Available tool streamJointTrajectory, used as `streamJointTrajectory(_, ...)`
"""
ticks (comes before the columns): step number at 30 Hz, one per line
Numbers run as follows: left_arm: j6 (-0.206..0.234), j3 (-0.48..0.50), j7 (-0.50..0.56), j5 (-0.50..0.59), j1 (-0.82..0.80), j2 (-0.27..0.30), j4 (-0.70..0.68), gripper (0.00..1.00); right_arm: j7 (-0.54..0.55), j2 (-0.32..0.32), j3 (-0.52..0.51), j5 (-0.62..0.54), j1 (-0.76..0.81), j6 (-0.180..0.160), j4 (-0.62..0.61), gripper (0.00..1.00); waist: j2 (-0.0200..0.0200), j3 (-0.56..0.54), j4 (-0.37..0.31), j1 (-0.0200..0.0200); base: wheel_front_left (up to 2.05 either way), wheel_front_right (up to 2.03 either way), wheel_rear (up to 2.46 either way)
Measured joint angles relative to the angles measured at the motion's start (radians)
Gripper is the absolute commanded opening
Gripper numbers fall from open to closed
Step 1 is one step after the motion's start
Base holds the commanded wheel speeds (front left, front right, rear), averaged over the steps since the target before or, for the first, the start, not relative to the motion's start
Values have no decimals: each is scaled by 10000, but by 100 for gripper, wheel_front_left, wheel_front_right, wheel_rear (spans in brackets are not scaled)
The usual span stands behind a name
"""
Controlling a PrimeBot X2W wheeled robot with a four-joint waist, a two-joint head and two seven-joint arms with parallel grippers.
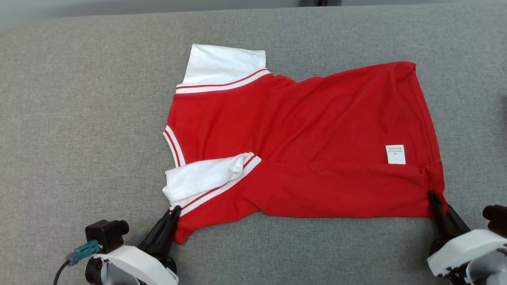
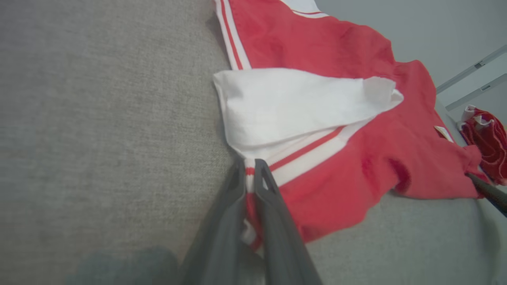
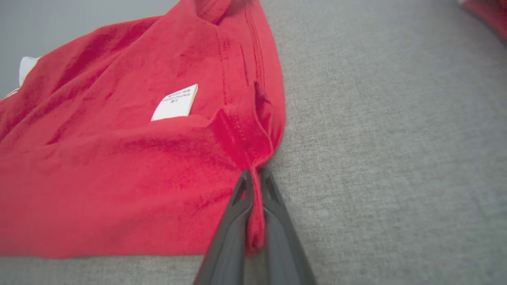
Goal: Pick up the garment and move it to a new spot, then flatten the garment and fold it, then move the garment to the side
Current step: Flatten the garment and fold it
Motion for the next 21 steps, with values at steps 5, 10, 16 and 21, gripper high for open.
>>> streamJointTrajectory(5,115,190,303,-288,448,318,-865,0,311,-71,-207,449,743,0,-738,0,0,-129,80,0,0,0,0)
streamJointTrajectory(10,445,497,834,-656,1127,884,-1933,0,913,-69,-512,734,1729,0,-1638,0,0,-276,103,0,0,0,0)
streamJointTrajectory(16,1070,690,1540,-932,2044,1425,-3152,0,1384,-31,-1032,571,2511,0,-2222,0,0,-403,62,0,0,0,0)
streamJointTrajectory(21,1344,577,1710,-844,2224,1461,-3526,100,1448,107,-1135,380,2486,0,-2220,100,0,-371,53,0,0,0,0)
